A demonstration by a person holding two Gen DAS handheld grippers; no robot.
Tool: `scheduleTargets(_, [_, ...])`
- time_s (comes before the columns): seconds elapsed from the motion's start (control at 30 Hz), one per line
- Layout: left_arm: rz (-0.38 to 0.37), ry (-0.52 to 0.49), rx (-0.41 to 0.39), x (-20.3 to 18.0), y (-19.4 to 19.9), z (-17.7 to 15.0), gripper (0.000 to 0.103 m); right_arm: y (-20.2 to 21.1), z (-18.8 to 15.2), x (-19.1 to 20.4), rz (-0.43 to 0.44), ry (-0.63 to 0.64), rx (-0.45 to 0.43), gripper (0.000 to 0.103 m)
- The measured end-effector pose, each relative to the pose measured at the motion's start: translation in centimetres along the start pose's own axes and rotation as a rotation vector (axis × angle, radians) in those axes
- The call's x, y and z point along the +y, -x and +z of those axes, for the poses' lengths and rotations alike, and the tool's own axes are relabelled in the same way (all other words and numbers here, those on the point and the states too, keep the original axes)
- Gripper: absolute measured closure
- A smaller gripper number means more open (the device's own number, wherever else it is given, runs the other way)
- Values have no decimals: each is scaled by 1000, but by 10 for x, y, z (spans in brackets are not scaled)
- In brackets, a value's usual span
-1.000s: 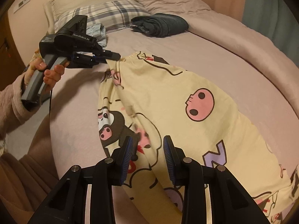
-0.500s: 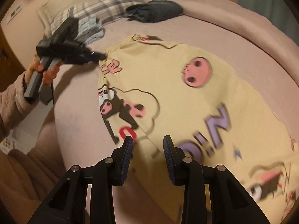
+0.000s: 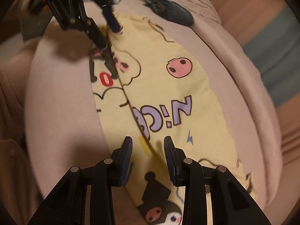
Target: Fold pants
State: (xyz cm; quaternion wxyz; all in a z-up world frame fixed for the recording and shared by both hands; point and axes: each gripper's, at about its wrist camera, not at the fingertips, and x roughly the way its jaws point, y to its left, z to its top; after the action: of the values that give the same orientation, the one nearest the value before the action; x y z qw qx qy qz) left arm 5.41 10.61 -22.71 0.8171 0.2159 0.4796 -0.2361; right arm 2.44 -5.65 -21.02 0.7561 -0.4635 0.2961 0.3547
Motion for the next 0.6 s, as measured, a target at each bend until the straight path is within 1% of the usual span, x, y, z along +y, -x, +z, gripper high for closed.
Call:
scheduleTargets(0.03, [4,-19,20,0,-8,0,50,-4,0,2,-17,22,10,69])
scheduleTargets(0.1, [-4,-26,18,4,-13,3,50,-9,2,1,-29,36,2,69])
scheduleTargets(0.13, [0,-32,12,6,-15,5,57,-9,3,1,-30,34,-2,70])
scheduleTargets(0.17, [0,-38,12,7,-16,8,65,-10,5,-1,-28,26,-9,76])
scheduleTargets(0.2, [-8,-46,7,8,-16,9,89,-10,6,-2,-22,24,-9,85])
scheduleTargets(0.23, [-12,-51,2,9,-15,10,97,-11,8,0,-22,27,-10,98])
scheduleTargets(0.27, [-10,-54,-2,11,-14,10,96,-11,9,0,-22,30,-14,99])
scheduleTargets(0.3, [-14,-52,-9,12,-13,8,97,-12,10,1,-9,28,-14,99])
scheduleTargets(0.37, [-19,-36,-37,17,-8,5,98,-12,10,2,-16,19,-27,101])
scheduleTargets(0.47, [-39,-48,-75,6,9,-5,99,-2,12,-2,-6,-15,-51,101])
scheduleTargets(0.6, [-68,-60,-90,3,19,-10,99,12,9,2,13,-22,-60,101])
